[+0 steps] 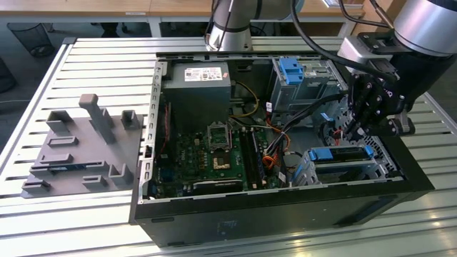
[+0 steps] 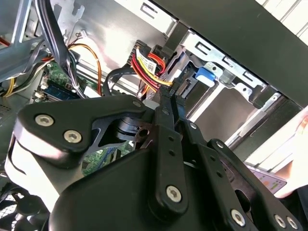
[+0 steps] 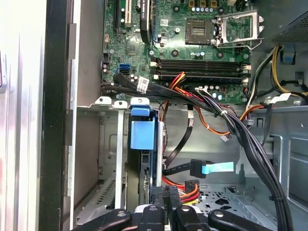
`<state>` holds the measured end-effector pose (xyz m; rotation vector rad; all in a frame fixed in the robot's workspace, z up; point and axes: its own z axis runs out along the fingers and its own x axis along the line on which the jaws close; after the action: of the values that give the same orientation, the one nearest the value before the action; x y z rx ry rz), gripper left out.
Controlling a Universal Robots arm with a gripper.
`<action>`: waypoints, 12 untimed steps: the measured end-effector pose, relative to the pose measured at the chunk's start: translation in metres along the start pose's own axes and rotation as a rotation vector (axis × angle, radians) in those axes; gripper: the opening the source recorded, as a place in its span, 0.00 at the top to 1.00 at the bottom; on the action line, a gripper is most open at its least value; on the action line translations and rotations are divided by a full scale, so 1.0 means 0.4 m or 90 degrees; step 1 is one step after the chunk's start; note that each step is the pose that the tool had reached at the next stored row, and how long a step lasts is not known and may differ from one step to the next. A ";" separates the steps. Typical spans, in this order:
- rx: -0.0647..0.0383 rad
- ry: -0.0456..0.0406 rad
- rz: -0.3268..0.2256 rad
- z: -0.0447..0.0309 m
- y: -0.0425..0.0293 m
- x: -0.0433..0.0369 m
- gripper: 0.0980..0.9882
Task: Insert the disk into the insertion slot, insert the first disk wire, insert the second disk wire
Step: 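Insert the first disk wire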
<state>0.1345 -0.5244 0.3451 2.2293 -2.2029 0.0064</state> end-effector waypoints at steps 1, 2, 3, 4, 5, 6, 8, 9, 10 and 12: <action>0.000 0.0000 0.000 0.001 0.000 0.003 0.93; 0.000 0.0000 0.000 0.002 0.000 0.006 0.93; 0.001 0.0000 0.000 0.003 0.000 0.009 0.93; 0.001 0.0000 0.000 0.004 0.002 0.011 0.93; 0.001 -0.0002 0.000 0.006 0.003 0.012 0.93; 0.001 0.0000 0.000 0.007 0.004 0.012 0.93; 0.001 0.0000 0.000 0.009 0.005 0.012 0.93; 0.001 0.0001 0.000 0.010 0.005 0.013 0.93; 0.001 0.0000 0.000 0.011 0.005 0.016 0.93; 0.001 0.0001 -0.001 0.012 0.005 0.022 0.93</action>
<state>0.1324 -0.5333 0.3403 2.2310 -2.2028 0.0084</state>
